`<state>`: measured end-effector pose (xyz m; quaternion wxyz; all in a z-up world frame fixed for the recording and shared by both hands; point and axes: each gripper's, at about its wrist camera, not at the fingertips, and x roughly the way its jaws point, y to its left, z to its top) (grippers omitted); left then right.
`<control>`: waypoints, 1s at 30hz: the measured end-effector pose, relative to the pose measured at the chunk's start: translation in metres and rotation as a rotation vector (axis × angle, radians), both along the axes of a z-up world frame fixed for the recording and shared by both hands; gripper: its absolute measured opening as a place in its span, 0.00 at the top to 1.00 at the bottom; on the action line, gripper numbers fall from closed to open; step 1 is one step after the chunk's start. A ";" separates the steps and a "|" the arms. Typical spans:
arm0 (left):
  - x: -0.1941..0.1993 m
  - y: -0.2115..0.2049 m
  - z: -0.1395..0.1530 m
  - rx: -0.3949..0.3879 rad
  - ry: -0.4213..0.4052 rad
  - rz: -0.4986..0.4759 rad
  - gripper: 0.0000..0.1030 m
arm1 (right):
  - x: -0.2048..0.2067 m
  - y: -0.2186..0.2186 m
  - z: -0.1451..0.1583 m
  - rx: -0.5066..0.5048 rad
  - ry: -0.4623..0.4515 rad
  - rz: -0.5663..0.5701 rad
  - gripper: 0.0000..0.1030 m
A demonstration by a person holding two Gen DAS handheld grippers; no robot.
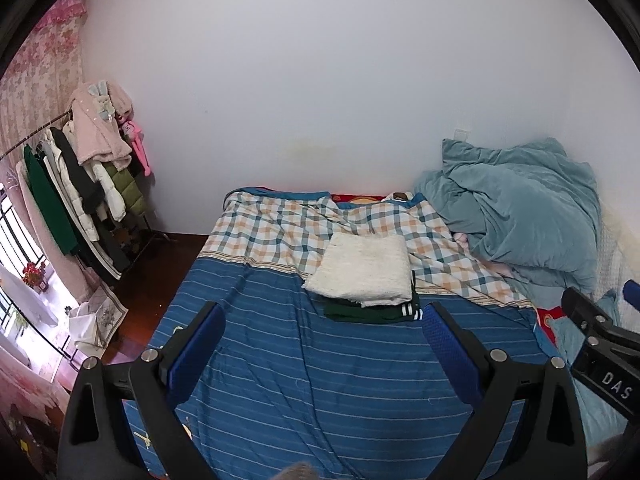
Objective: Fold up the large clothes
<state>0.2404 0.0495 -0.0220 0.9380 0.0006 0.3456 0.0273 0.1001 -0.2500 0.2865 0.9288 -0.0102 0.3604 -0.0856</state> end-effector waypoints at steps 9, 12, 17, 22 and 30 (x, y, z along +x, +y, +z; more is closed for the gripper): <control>-0.008 0.001 0.005 -0.007 -0.011 0.005 0.01 | -0.009 -0.003 0.002 -0.020 -0.014 0.001 0.04; -0.010 -0.001 0.006 -0.007 -0.015 0.003 0.01 | -0.009 -0.003 0.002 -0.019 -0.017 0.001 0.04; -0.014 -0.003 0.008 -0.006 -0.015 -0.002 0.01 | -0.010 -0.004 0.003 -0.017 -0.015 0.006 0.04; -0.017 -0.003 0.011 -0.005 -0.020 0.001 0.01 | -0.012 -0.006 0.004 -0.013 -0.013 0.011 0.04; -0.020 -0.008 0.014 -0.010 -0.016 -0.004 0.01 | -0.014 -0.007 0.004 -0.010 -0.015 0.012 0.04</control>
